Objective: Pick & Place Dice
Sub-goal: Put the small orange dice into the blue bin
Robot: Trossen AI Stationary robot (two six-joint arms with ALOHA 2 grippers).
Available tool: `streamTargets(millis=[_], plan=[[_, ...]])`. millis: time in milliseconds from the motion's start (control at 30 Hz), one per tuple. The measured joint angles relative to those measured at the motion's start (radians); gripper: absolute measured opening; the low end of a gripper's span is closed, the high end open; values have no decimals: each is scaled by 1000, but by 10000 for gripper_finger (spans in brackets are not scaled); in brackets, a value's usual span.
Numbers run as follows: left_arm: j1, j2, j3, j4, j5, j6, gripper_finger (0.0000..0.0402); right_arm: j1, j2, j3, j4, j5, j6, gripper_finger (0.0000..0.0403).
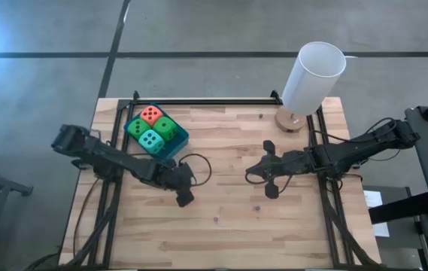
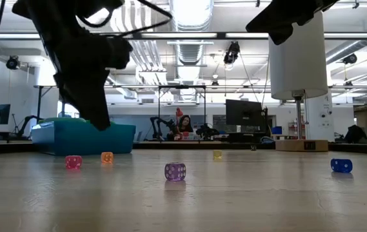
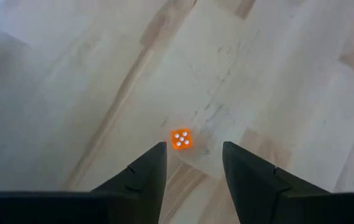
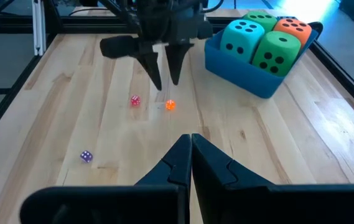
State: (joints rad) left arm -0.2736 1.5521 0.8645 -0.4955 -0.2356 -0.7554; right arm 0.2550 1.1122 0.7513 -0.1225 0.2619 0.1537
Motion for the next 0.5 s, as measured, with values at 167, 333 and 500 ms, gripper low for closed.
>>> streamTargets(millis=[167,333,500], plan=[[0,35,2,9,3,-28,156,0,0,0,-3,0,-47,8],[3,63,2,20,1,-56,153,0,0,0,-2,0,-49,8],[7,86,12,33,1,-56,148,0,0,0,-2,0,-49,8]])
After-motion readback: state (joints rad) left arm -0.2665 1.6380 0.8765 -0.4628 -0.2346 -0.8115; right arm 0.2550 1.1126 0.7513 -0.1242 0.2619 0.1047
